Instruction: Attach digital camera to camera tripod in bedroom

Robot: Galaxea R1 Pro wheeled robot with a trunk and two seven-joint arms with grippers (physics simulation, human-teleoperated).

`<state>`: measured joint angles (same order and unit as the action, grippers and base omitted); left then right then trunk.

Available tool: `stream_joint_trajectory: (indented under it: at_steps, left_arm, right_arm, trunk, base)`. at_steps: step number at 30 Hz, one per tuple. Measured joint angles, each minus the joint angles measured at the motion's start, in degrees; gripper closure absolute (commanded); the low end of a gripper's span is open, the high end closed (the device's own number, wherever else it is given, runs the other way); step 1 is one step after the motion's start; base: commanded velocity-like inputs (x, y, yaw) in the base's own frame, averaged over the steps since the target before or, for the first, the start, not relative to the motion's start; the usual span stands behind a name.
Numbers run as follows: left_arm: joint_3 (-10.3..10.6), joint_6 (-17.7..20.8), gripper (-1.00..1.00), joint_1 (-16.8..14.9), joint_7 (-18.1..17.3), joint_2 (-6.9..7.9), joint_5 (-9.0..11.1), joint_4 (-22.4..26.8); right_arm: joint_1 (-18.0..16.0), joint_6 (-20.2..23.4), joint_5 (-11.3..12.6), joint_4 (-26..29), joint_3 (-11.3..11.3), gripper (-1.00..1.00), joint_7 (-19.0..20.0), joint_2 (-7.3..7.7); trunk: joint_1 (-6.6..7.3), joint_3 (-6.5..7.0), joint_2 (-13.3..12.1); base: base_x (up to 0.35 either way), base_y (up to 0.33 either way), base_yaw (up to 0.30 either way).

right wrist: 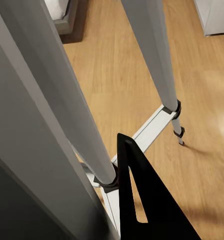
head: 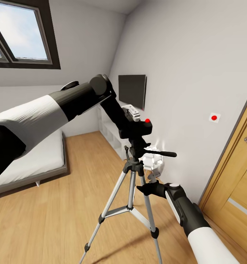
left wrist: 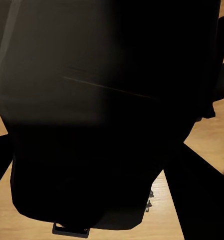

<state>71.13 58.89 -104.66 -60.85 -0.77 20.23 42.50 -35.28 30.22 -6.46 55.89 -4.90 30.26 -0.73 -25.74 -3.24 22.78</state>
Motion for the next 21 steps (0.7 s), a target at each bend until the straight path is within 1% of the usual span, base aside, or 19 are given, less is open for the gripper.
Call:
stream_joint_trajectory:
  at_steps: [21]
  left_arm:
    - [0.01,0.01,1.00,0.00,0.02,0.00,0.03,-0.01]
  right_arm:
    - [0.00,-0.56,-0.58,-0.06,0.03,1.00,0.03,0.01]
  trunk:
    - [0.00,0.01,0.00]
  base:
    - [0.000,0.000,0.000]
